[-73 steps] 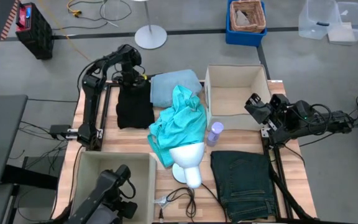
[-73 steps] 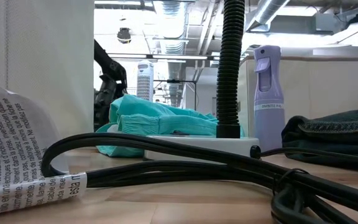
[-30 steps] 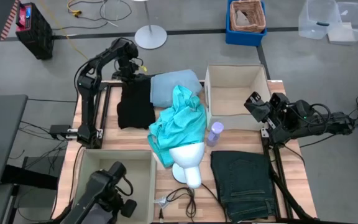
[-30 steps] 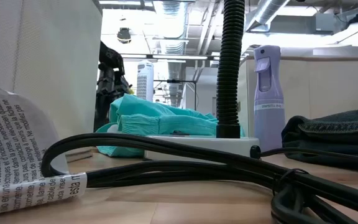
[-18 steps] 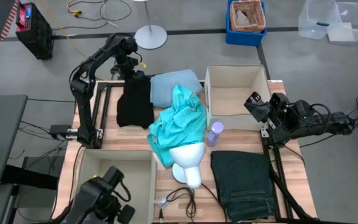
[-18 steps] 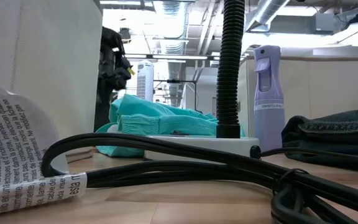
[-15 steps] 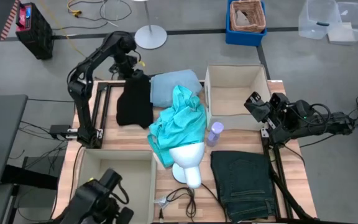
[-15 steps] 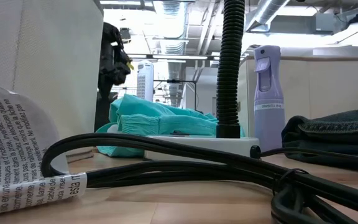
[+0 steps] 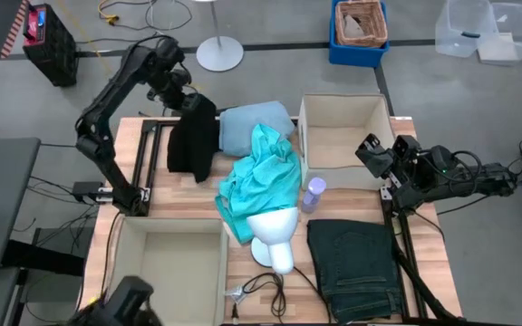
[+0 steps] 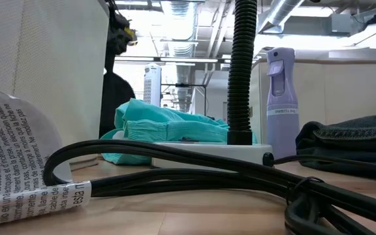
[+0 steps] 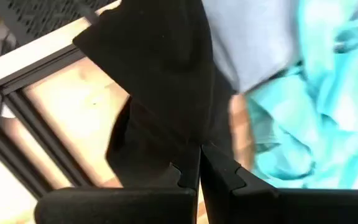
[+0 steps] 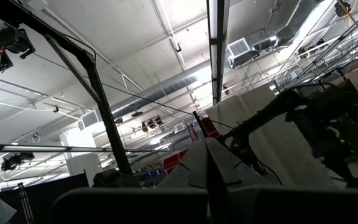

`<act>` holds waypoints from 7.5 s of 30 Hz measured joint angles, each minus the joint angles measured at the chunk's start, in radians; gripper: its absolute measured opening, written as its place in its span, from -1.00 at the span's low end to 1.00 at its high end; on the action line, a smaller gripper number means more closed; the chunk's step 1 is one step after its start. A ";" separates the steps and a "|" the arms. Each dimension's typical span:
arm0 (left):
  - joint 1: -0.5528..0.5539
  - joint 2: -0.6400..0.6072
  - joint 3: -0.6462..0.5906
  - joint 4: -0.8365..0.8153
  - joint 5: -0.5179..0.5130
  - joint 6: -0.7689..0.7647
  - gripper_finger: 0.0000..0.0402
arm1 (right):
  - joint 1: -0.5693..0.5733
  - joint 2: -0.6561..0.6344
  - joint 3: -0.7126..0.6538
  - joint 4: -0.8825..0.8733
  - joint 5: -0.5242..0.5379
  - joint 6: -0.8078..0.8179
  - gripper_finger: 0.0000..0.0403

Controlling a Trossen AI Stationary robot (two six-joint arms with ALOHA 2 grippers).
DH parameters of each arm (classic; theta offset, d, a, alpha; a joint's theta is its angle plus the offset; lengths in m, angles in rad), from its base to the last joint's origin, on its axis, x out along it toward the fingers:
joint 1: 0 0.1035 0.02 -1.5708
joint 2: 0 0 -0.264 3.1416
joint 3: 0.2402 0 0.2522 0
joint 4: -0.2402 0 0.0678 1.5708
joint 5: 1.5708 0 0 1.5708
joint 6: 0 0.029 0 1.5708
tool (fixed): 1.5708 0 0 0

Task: Sort clothes
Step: Put the black jeans into the bottom laundry organizer, then put the blue jeans into the bottom laundry organizer

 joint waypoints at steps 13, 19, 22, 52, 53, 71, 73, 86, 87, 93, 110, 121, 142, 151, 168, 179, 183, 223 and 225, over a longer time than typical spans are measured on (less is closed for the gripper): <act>-0.104 -0.236 0.000 -0.001 0.056 -0.111 -1.00 | 0.000 0.000 0.000 -0.013 0.000 -0.050 -0.96; -0.169 -0.336 0.000 -0.001 0.056 -0.138 -1.00 | 0.000 0.000 0.000 -0.018 0.000 -0.050 -0.96; -0.204 -0.385 0.000 0.015 0.056 -0.139 -1.00 | 0.000 0.000 0.000 -0.018 0.000 -0.050 -0.96; -0.498 -0.676 0.000 0.698 0.308 -0.177 -1.00 | 0.000 0.000 0.000 -0.046 0.000 -0.050 -0.96; -0.502 -0.683 0.000 0.709 0.332 -0.166 -1.00 | 0.000 0.000 0.000 -0.047 0.000 -0.050 -0.96; -0.527 -0.683 0.066 1.116 0.845 -0.293 -1.00 | 0.000 0.000 0.000 -0.097 0.000 -0.050 -0.96; -0.529 -0.674 0.066 1.186 0.883 -0.333 -1.00 | 0.000 0.000 0.000 -0.097 0.000 -0.050 -0.96; -0.611 -0.586 0.066 1.728 1.057 -0.714 -1.00 | 0.000 0.000 0.000 -0.123 0.000 -0.049 -0.96; -0.621 -0.582 0.071 1.727 1.061 -0.709 -1.00 | 0.000 0.000 0.000 -0.123 0.000 -0.049 -0.96; -0.714 -0.540 0.120 1.730 1.074 -0.665 -1.00 | 0.000 0.000 0.000 -0.128 0.000 -0.049 -0.96; -1.088 -0.373 0.196 1.691 1.130 -0.618 -1.00 | 0.000 0.000 0.000 -0.133 0.000 -0.019 -0.96; -1.340 -0.297 0.196 1.547 1.094 -0.617 -1.00 | 0.000 0.000 0.000 -0.148 0.000 -0.016 -0.96; -1.438 -0.315 0.196 0.594 0.742 -0.072 -1.00 | 0.004 0.000 0.000 -0.148 0.000 -0.010 -0.96; -1.438 -0.318 0.196 0.491 0.574 -0.023 -0.96 | 0.003 0.000 0.000 -0.148 0.000 0.049 -0.96; -1.438 -0.327 0.196 0.499 0.490 -0.079 -0.35 | 0.003 0.000 0.000 -0.151 0.000 0.048 -0.96; -1.403 -0.329 0.196 0.576 -0.001 -0.008 -0.37 | 0.003 0.000 0.000 -0.111 0.000 0.092 -0.96; -1.401 -0.329 0.196 0.645 -0.214 -0.011 -0.37 | 0.003 0.000 0.000 -0.033 0.000 0.089 -0.96; -1.250 -0.237 0.196 0.993 -0.514 -0.025 -0.38 | 0.235 0.534 1.012 -1.663 -0.219 -0.071 -0.54; -1.249 -0.240 0.196 0.999 -0.516 -0.013 -0.38 | 0.270 0.567 1.015 -1.765 -0.216 -0.023 -0.40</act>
